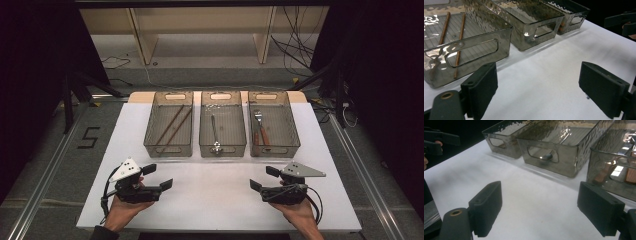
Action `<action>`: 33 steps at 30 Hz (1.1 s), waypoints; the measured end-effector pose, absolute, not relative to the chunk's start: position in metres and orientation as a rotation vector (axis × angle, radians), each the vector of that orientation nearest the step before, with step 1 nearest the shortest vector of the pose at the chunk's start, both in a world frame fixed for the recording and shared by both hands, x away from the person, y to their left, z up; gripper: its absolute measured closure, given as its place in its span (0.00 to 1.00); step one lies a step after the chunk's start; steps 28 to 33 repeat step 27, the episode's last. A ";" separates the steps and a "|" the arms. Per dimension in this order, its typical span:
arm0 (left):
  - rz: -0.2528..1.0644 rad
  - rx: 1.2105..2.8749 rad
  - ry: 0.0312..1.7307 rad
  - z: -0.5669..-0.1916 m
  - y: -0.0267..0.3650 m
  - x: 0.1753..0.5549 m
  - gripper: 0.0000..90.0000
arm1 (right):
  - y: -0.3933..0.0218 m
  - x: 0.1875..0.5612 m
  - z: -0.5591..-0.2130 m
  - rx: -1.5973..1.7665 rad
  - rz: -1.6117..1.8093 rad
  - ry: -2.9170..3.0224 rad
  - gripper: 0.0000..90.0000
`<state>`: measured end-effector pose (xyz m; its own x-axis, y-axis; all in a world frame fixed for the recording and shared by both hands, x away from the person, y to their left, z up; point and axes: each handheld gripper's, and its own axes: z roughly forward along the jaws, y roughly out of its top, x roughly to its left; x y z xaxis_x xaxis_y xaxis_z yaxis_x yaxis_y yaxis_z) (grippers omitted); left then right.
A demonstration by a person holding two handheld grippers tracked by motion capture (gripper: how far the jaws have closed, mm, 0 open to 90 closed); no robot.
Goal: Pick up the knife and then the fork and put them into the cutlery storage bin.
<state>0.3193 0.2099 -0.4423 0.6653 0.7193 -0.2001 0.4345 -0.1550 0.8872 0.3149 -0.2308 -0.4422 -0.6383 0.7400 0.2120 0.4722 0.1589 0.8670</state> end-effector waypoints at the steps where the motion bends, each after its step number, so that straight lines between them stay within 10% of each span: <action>1: 0.323 1.790 0.924 -0.442 0.210 0.319 0.17 | -0.232 0.314 -0.442 1.178 1.472 2.171 0.23; 33: 0.319 1.792 0.924 -0.443 0.208 0.320 0.17 | -0.235 0.311 -0.444 1.181 1.465 2.150 0.23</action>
